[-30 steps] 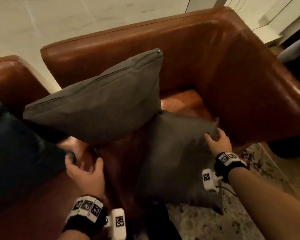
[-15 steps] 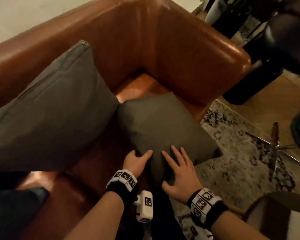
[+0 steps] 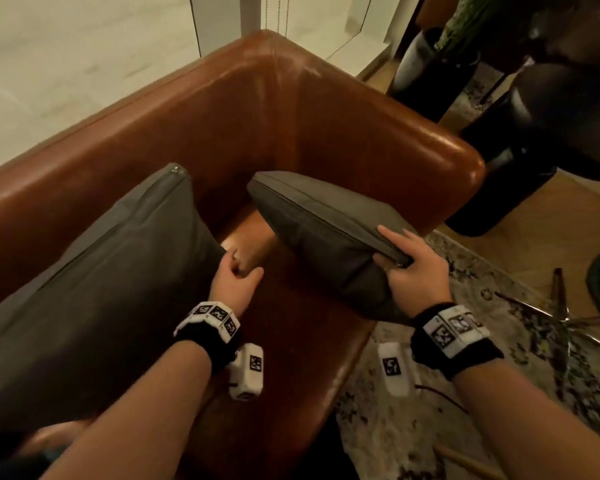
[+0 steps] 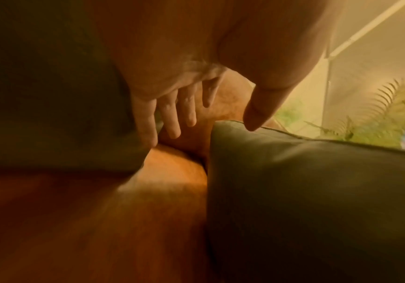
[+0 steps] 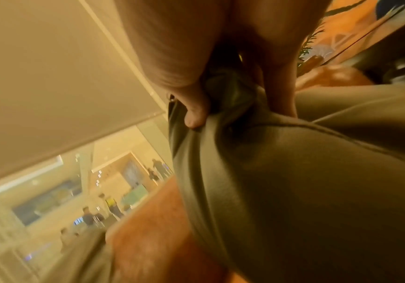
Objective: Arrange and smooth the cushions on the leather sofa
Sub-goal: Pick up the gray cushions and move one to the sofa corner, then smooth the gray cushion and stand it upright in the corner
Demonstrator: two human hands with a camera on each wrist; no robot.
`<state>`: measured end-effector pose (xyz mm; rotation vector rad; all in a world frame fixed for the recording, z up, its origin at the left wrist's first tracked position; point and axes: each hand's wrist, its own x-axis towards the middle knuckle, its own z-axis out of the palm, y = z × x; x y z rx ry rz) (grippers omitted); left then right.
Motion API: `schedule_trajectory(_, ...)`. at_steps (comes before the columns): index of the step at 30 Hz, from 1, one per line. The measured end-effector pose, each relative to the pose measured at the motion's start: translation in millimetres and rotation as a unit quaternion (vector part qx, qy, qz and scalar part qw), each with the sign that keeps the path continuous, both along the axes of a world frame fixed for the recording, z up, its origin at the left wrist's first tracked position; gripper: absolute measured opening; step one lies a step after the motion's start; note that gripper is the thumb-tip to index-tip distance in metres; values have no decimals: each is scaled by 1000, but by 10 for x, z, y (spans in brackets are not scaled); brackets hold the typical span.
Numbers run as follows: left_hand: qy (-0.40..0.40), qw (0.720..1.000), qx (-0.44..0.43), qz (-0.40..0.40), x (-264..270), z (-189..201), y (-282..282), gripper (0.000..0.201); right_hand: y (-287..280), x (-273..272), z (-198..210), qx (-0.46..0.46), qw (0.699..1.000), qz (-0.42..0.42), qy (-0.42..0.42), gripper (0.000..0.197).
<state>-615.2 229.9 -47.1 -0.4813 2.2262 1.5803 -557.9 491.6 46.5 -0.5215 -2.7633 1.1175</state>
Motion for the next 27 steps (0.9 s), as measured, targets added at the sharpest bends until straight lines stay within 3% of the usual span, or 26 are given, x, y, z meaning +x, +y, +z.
schedule_trajectory(5,58,998,-3,-14,-887,232,171,76,438,-730,534,-123,986,-15,114,32)
schedule_trajectory(8,70,997,-4,16,-1407,403,372,79,857,-917,756,-195,972,-37,128,31)
schedule_trajectory(11,126,991,40,9,-1810,485,617,80,1336,-1041,646,-252,963,-33,90,33)
schedule_trajectory(14,157,987,-9,-38,-2063,399,902,76,1825,-1180,84,-120,990,-72,-22,27)
schedule_trajectory(16,130,981,-98,-102,-2134,254,1082,76,1980,-1213,-345,-22,986,-112,-122,21)
schedule_trajectory(17,106,976,-140,-132,-2136,176,1147,75,1982,-1234,-514,-17,982,-126,-140,22)
schedule_trajectory(19,94,967,-195,-136,-2162,74,1219,72,1912,-1303,-681,-29,984,-147,-100,23)
schedule_trajectory(22,152,973,-167,-47,-2390,73,1179,60,1841,-1439,-625,3,980,-200,0,22)
schedule_trajectory(24,187,961,-199,-50,-2557,144,1159,62,1870,-1481,-552,18,974,-222,37,21)
schedule_trajectory(27,321,877,-310,-177,-2624,366,1307,63,1924,-1462,-474,36,976,-213,20,21)
